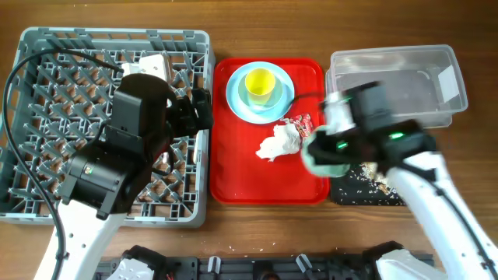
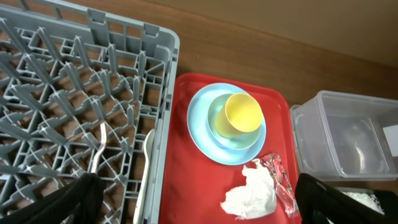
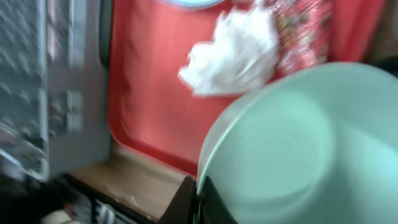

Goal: Sort waste into correct bins and load items into the dishwasher rack
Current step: 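Set the empty green bowl back on the red tray with the right gripper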

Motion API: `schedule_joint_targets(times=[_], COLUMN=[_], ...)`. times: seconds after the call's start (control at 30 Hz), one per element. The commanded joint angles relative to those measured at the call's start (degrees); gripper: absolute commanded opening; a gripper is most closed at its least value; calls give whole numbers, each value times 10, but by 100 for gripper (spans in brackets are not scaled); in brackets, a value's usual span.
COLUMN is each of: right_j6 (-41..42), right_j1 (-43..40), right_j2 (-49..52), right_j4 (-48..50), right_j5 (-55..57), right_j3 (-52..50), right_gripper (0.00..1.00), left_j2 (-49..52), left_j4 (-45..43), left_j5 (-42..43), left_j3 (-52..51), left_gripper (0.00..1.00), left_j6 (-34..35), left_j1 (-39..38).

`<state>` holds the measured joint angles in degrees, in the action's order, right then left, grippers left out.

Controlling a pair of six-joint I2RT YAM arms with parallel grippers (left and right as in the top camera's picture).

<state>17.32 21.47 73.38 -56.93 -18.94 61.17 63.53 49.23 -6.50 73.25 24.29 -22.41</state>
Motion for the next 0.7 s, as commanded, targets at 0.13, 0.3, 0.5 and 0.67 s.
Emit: schedule_joint_targets(times=[0.13, 0.3, 0.5, 0.67], right_j6=[113, 112, 94, 66], right_j1=[182, 234, 243, 217], right_j2=[99, 173, 179, 134], right_j4=[52, 108, 111, 45], right_j5=[126, 102, 42, 104], right_j3=[-12, -18, -2, 64], right_gripper=[4, 5, 43, 83], left_j2=[-2, -2, -2, -2], left_j4=[-2, -2, -2, -2], left_j5=[3, 3, 3, 3], left_j3=[4, 4, 4, 4], left_gripper=[100, 100, 100, 100], left_j6=[3, 3, 3, 3], left_j1=[2, 2, 2, 2])
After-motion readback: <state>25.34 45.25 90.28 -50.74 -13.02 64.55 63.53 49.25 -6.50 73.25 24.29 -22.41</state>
